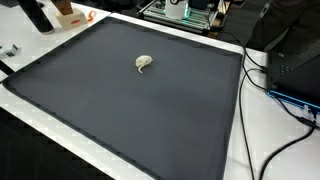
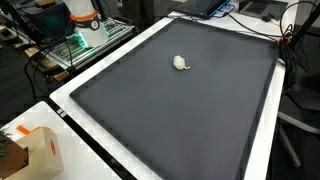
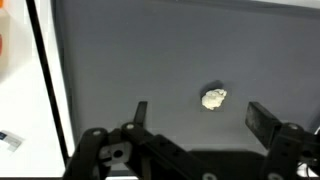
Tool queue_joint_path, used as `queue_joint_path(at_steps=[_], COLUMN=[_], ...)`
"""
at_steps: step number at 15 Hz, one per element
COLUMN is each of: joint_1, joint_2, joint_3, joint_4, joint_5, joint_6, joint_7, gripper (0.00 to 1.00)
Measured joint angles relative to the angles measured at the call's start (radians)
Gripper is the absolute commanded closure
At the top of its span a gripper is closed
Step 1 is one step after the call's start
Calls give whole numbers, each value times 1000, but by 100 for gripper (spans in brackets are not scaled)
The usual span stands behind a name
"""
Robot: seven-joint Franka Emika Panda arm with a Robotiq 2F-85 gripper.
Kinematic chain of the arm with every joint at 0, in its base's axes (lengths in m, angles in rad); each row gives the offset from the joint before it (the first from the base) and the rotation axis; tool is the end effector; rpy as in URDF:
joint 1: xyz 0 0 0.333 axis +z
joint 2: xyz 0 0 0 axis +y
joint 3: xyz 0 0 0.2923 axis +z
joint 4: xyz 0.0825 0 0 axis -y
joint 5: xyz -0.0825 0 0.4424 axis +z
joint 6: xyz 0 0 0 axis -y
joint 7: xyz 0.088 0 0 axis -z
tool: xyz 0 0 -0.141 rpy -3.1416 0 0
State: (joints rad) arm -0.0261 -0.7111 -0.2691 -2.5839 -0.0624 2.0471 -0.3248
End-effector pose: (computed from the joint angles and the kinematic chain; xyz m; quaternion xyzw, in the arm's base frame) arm 0.4151 -0.1197 0.4220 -0.9939 -0.0514 -0.0917 0.0342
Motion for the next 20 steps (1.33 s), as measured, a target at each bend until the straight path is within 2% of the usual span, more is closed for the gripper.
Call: queue_joint_path(at_steps=[3, 6, 10, 16, 20], joint_1=[49, 68, 69, 7, -59], joint_2=[175, 359, 559, 769, 858], joint_3=[-4, -4, -1, 43, 78], joint_4=[46, 120, 231, 357, 405], joint_5=[81, 191, 379, 667, 777], joint_6=[98, 175, 193, 180, 128], joint_7=[-23, -53, -97, -120, -117], gripper=[0, 0, 0, 0, 0])
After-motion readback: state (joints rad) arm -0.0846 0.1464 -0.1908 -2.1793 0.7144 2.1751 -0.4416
